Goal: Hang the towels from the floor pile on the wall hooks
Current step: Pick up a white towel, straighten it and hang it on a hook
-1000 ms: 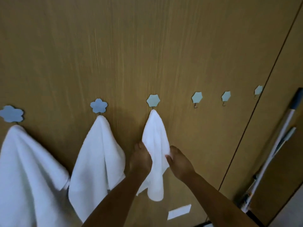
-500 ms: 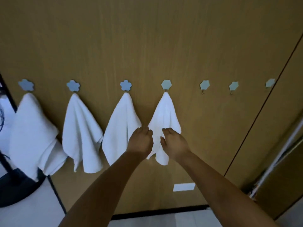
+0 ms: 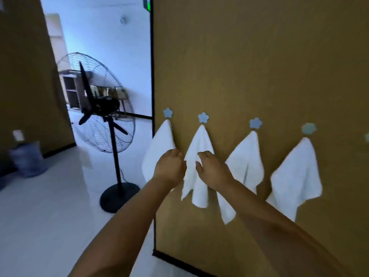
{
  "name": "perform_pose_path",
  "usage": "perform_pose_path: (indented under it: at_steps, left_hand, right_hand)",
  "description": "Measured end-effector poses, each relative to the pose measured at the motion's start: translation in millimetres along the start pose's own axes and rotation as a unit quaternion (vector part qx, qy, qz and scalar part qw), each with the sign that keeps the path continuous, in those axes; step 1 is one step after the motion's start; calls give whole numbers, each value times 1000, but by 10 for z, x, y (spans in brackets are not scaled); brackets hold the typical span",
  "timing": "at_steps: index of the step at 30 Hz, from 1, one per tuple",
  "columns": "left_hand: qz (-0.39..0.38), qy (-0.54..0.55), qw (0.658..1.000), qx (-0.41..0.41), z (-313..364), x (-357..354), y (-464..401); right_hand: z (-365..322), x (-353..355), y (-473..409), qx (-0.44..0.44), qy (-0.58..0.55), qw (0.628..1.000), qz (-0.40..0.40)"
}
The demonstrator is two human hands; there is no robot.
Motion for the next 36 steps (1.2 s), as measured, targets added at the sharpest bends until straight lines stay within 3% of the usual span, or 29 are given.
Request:
perform_pose_path:
  at_steps: [12,20,28,36]
  left_hand:
    - [-15,-177,970,168,-3175,1828,1265]
    - [-21,-286,902,322,-4647,3169,2559]
    - [-20,-364,828,425,-5496,4046,3671]
    - [-15,-412,776,478,-6597,4469,4030]
  right_hand:
    - [-3807,-864,-264,172,-159,971,-40]
    - [-6197,-1208,117,302,-236,918,-101]
    - [-7835,-1346,672,420,-286,852,-128]
    - [-9121,-1813,559,502,-316,797,-117]
Point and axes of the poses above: each hand's wrist, its own y-axis away from the middle knuckle, its own x-axis out of the back of the hand, z = x × y, the point moved 7 cm from there along -y, towards the middle knuckle, and after that the axes turned 14 degrees about z, right-handed, at the moved point
